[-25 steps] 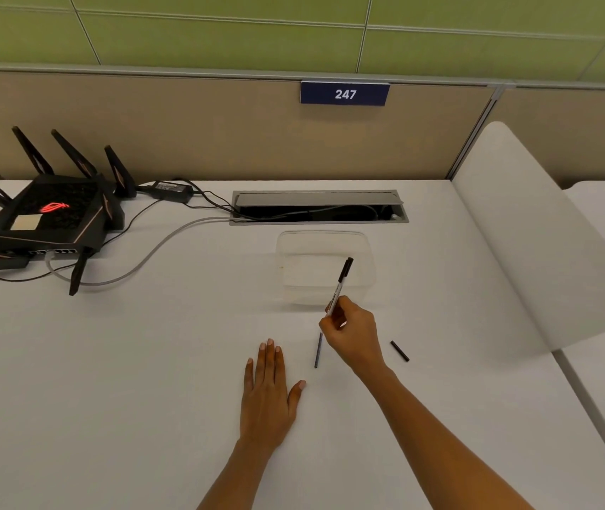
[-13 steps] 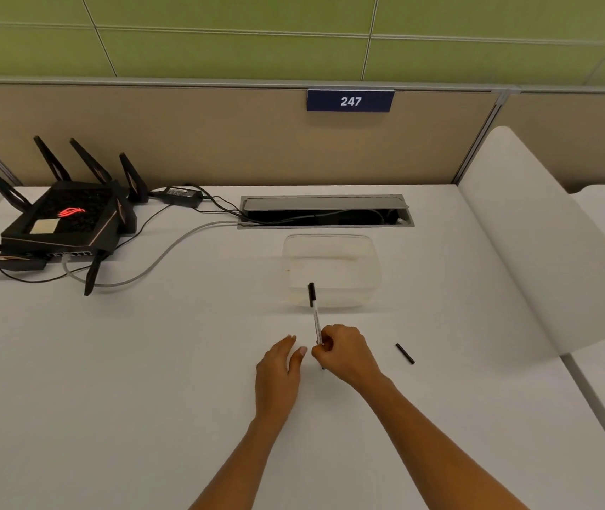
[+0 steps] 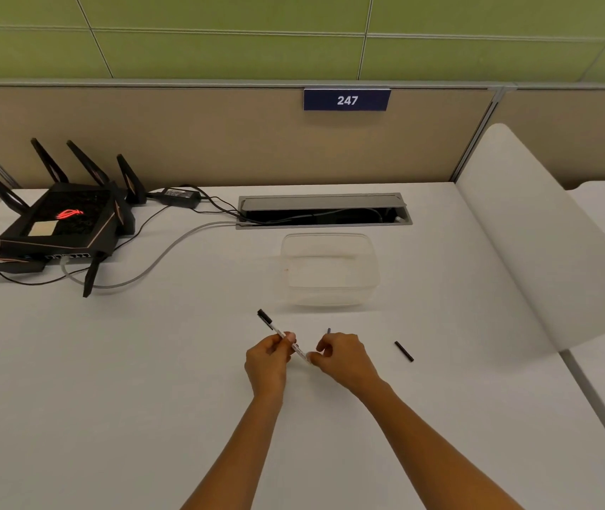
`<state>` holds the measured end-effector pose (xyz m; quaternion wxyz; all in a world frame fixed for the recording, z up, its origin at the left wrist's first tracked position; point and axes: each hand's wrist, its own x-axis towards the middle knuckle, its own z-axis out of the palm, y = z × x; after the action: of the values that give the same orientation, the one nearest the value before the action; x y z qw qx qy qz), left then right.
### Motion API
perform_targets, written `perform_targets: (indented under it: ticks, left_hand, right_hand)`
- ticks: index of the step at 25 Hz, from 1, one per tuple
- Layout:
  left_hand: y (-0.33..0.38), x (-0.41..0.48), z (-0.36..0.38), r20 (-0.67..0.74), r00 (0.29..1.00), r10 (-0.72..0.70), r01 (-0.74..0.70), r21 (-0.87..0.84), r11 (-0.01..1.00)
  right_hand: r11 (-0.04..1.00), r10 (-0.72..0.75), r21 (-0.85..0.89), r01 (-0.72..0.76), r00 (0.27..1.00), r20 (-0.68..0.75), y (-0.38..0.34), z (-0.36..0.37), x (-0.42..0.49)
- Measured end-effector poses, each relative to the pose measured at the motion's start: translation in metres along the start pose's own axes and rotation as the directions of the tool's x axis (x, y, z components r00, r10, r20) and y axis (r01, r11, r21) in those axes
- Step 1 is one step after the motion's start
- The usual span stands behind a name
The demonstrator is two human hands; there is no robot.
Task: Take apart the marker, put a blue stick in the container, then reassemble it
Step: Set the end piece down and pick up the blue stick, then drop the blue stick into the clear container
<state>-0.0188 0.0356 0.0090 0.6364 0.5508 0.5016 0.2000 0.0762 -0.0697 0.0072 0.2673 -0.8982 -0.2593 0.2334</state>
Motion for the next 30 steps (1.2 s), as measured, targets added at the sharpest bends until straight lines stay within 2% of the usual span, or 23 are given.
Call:
perform_targets:
  ticks: [3, 6, 10, 15, 19, 26, 30]
  left_hand:
    - [0.000, 0.002, -0.006, -0.057, 0.998, -0.037, 0.031, -0.091, 0.995]
    - [0.000, 0.003, -0.010, -0.077, 0.994, -0.073, 0.058, -0.175, 0.983]
    - [0.002, 0.004, -0.013, -0.069, 0.991, -0.115, 0.095, -0.239, 0.966]
    - [0.006, 0.005, -0.017, -0.059, 0.988, -0.143, 0.121, -0.278, 0.953]
    - [0.010, 0.006, -0.016, -0.052, 0.987, -0.151, 0.129, -0.299, 0.946]
    - [0.013, 0.012, -0.019, -0.028, 0.986, -0.163, 0.144, -0.335, 0.931]
    - [0.016, 0.019, -0.017, -0.026, 0.981, -0.192, 0.170, -0.360, 0.917]
  right_hand:
    - [0.989, 0.135, 0.073, -0.132, 0.990, -0.034, 0.006, 0.000, 0.008]
    - [0.969, 0.245, 0.060, -0.241, 0.966, -0.082, 0.006, 0.003, 0.014]
    - [0.950, 0.313, 0.012, -0.313, 0.944, -0.104, 0.001, 0.012, 0.016]
    - [0.945, 0.302, -0.118, -0.306, 0.952, -0.057, -0.012, 0.009, 0.024]
    - [0.948, 0.288, -0.131, -0.291, 0.957, -0.040, -0.016, 0.008, 0.026]
    - [0.930, 0.366, 0.014, -0.366, 0.930, -0.004, -0.021, 0.001, 0.024]
    - [0.951, 0.285, 0.130, -0.280, 0.958, -0.023, -0.047, -0.019, 0.031]
